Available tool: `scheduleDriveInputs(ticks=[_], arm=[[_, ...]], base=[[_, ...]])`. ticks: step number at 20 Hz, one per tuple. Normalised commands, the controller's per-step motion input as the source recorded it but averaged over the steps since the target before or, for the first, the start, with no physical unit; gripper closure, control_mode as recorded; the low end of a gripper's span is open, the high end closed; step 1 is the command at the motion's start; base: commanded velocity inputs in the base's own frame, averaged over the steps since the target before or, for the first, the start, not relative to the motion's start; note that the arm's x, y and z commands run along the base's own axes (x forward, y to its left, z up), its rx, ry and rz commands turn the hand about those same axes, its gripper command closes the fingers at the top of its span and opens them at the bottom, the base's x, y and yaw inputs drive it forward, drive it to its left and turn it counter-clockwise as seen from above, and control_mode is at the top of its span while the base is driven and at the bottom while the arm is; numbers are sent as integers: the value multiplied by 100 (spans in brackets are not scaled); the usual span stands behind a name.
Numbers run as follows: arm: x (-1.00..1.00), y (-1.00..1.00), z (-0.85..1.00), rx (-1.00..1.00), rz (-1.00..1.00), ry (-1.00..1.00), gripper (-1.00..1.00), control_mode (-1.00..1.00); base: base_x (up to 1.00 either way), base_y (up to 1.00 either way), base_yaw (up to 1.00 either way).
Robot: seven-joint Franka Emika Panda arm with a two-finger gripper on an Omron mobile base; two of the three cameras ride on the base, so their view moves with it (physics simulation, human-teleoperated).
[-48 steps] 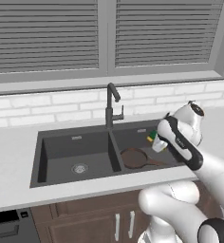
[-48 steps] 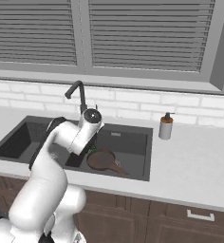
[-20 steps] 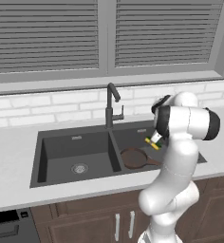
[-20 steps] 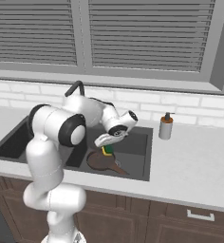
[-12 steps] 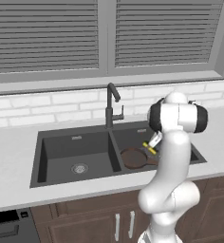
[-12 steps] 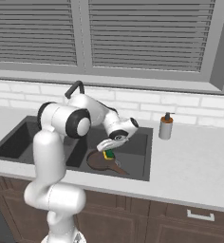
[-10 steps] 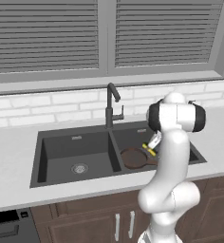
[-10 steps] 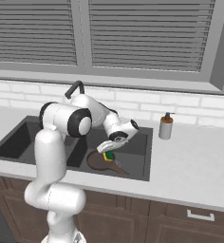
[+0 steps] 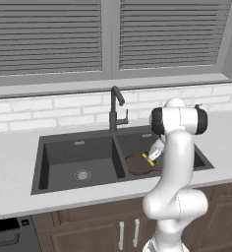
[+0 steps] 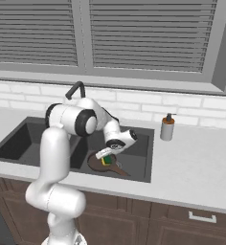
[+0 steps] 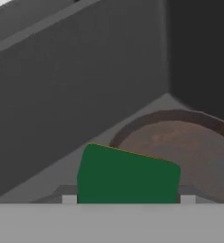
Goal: Pick the pan and sponge and place them into the sink. Then turn on the water.
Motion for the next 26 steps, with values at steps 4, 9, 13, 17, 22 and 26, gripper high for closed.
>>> scheduleDriveInputs(ticks=[4,9,13,17,22,26], arm=[[59,11,-26,3,0,-1,100,-100],[42,0,-55,3,0,-5,100,-100],[28,0,-58,4,0,-14,100,-100],[27,0,-44,5,0,-15,100,-100],[15,0,-35,5,0,-14,100,-100],[1,0,-18,5,0,-14,-100,-100]], base=[[0,0,0],[0,0,0],[0,0,0],[0,0,0],[0,0,0],[0,0,0]])
